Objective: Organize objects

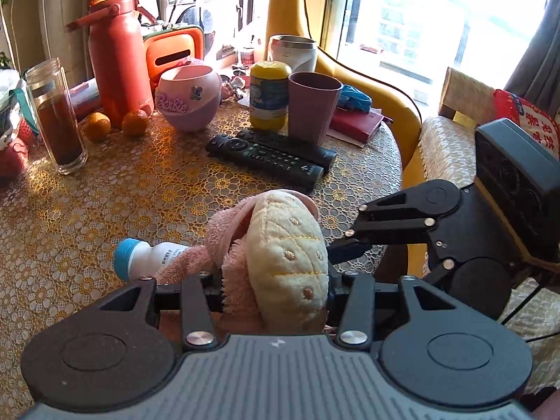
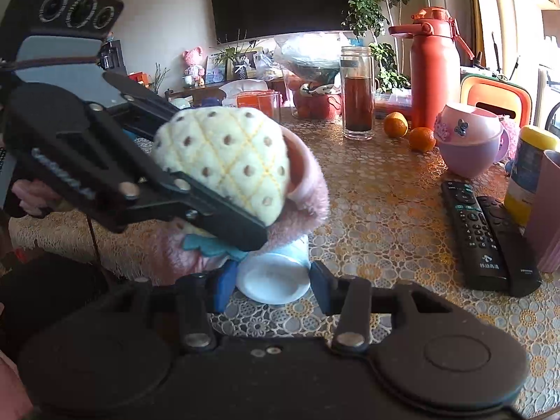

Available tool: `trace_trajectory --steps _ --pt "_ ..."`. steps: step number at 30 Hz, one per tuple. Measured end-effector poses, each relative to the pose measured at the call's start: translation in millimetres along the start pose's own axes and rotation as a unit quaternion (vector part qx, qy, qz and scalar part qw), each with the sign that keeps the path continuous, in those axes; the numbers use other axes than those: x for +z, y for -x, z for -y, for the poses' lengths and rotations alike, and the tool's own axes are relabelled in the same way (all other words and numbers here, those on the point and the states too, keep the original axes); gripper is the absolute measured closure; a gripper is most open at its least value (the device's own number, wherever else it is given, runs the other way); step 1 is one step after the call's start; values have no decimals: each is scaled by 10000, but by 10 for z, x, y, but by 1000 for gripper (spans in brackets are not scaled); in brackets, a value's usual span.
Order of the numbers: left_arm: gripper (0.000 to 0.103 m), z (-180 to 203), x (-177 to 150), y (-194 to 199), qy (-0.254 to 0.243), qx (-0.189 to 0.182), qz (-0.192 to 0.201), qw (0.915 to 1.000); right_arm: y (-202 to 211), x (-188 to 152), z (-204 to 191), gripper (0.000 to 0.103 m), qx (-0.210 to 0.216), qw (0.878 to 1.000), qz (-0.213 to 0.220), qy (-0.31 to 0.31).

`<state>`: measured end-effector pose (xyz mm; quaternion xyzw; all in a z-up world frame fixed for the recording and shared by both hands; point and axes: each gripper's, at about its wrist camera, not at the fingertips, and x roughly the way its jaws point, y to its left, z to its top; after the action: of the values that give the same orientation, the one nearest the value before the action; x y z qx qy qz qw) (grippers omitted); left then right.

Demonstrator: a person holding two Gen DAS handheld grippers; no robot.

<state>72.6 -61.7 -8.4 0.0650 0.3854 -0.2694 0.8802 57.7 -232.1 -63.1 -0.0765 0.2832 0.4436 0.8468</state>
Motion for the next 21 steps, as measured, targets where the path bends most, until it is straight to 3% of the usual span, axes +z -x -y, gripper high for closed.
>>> trace_trajectory --steps 10,21 --pt "58 -336 45 -98 284 328 58 9990 -26 17 32 58 -16 10000 11 49" --pt "58 -791 -117 -34 1138 600 66 9917 -22 34 29 59 -46 10000 20 36"
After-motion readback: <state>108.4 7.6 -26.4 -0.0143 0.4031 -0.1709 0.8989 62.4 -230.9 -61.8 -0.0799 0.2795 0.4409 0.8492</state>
